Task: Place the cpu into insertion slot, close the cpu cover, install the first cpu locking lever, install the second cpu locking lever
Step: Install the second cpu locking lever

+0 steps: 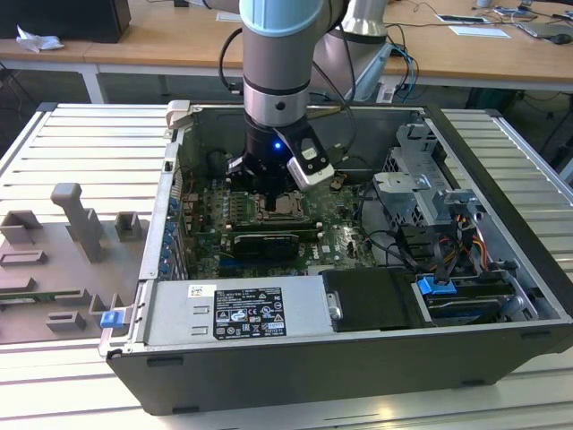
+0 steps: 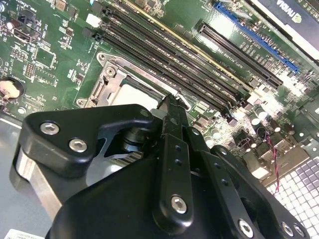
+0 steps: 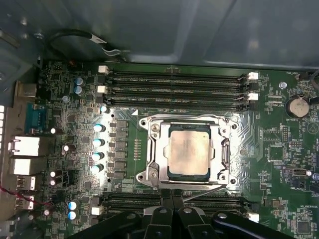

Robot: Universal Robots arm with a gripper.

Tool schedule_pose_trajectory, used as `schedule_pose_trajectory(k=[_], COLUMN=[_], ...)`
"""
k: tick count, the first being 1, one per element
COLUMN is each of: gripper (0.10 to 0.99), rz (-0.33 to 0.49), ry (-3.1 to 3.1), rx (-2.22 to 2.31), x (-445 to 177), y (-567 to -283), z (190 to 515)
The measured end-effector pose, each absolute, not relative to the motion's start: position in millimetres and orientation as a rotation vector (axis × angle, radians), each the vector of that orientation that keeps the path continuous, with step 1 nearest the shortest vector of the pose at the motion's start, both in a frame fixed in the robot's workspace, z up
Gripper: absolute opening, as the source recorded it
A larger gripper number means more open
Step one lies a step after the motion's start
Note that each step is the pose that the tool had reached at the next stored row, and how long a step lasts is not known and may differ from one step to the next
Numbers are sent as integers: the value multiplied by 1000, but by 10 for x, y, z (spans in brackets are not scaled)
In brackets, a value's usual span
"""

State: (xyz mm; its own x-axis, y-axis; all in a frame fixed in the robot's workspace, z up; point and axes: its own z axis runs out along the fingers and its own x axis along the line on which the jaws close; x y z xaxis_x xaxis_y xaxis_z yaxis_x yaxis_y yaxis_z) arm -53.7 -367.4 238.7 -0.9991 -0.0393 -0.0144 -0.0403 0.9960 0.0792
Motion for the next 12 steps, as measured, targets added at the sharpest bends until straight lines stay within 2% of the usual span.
schedule_pose_trajectory(k=[12], gripper=[106], rz=[126], ry=[3127], rx=[-63], x=[-537], y=[-3675], z=[2387])
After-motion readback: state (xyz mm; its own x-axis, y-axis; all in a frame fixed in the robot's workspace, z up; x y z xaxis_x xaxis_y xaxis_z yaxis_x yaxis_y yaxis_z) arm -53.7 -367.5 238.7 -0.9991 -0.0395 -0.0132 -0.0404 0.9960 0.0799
